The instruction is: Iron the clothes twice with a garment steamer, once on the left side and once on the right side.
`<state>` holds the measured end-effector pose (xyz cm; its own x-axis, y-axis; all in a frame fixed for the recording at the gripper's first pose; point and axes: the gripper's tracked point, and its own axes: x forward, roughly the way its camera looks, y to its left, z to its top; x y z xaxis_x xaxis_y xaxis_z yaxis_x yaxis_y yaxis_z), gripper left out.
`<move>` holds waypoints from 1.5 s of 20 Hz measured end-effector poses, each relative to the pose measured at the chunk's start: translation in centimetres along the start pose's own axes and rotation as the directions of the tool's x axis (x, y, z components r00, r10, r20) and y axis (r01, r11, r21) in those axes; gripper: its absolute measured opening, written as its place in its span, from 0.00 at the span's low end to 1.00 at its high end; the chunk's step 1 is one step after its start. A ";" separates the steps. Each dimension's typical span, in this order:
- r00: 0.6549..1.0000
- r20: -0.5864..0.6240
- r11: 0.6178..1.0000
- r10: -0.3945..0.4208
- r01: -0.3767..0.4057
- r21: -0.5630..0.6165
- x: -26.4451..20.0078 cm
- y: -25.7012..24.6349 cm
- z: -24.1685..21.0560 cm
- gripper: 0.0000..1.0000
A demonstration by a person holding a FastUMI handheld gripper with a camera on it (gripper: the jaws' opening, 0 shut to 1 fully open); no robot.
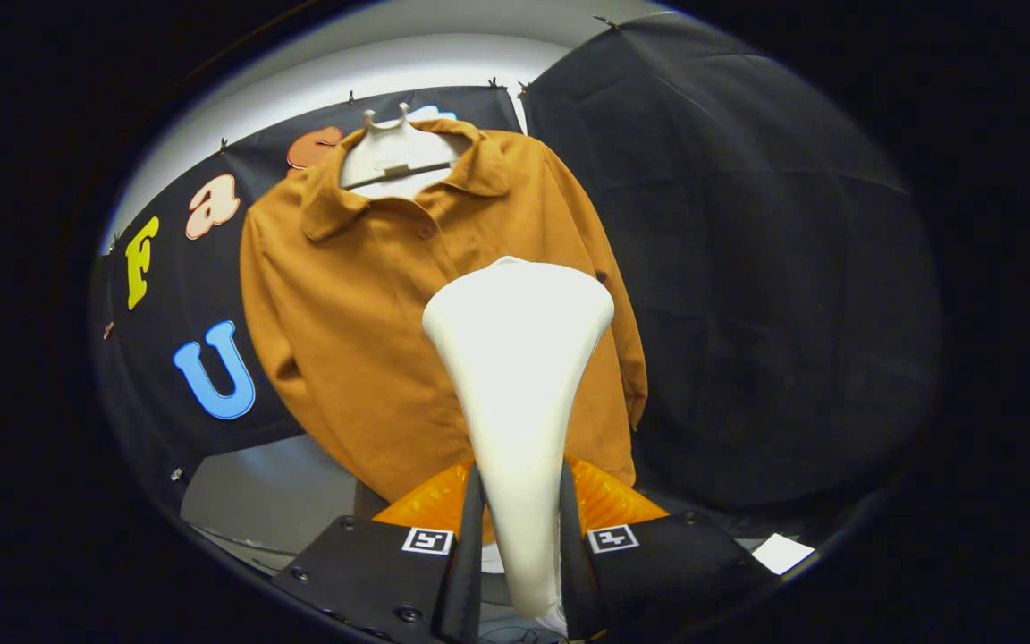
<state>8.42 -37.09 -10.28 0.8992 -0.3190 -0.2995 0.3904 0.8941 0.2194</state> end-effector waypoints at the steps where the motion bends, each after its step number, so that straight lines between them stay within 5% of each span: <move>1: 1.000 0.022 1.000 0.013 -0.012 -0.013 -1.0 1.9 0.7 0.40; 8: 0.975 0.157 0.985 0.159 -0.147 -0.090 -9.3 18.3 3.9 0.39; 16: 0.929 0.141 0.934 0.343 -0.321 -0.158 -14.9 32.4 0.6 0.39; 30: 0.913 0.067 0.897 0.402 -0.379 -0.227 -17.2 36.4 -3.4 0.40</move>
<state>6.50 1.99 -0.33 0.9913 0.0474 -0.1229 -0.0352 0.9944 0.0999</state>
